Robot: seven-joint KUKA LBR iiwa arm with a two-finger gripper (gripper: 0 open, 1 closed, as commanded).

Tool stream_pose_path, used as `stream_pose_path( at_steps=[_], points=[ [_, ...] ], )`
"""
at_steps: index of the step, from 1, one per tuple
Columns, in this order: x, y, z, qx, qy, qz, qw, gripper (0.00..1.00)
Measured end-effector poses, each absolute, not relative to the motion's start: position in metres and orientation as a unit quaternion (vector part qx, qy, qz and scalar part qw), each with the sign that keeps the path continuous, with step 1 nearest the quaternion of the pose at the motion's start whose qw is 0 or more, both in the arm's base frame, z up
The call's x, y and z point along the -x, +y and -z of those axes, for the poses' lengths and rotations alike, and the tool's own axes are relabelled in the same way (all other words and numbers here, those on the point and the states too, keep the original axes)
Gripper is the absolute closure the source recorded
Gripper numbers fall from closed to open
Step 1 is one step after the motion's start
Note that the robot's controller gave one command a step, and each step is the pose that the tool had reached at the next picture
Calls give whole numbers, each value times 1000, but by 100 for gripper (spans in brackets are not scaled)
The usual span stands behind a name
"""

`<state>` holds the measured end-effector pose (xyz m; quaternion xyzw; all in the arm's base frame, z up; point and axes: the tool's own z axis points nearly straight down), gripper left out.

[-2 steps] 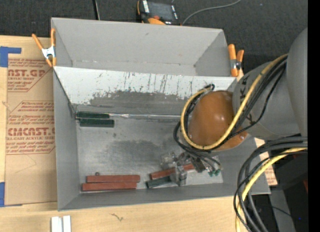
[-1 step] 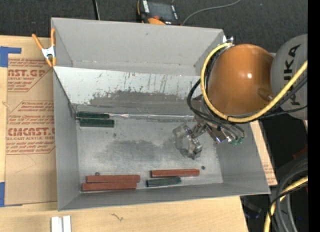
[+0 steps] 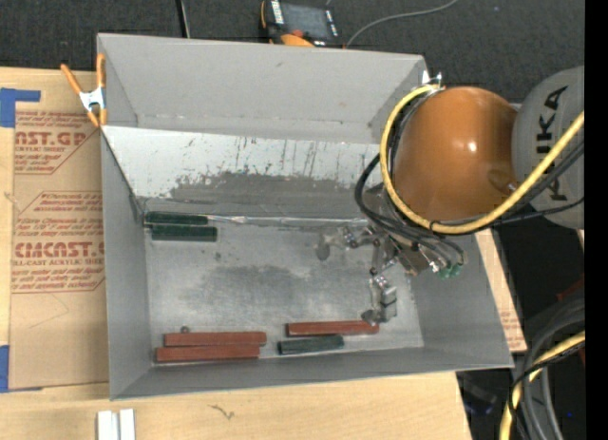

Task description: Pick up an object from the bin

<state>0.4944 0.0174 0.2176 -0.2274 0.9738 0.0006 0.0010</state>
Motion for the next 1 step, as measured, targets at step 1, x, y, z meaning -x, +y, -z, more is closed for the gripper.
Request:
stream_pose_path(
  at_steps=[1],
  points=[
    [-484,-15,-69,347,938,0,6,0]
  ],
)
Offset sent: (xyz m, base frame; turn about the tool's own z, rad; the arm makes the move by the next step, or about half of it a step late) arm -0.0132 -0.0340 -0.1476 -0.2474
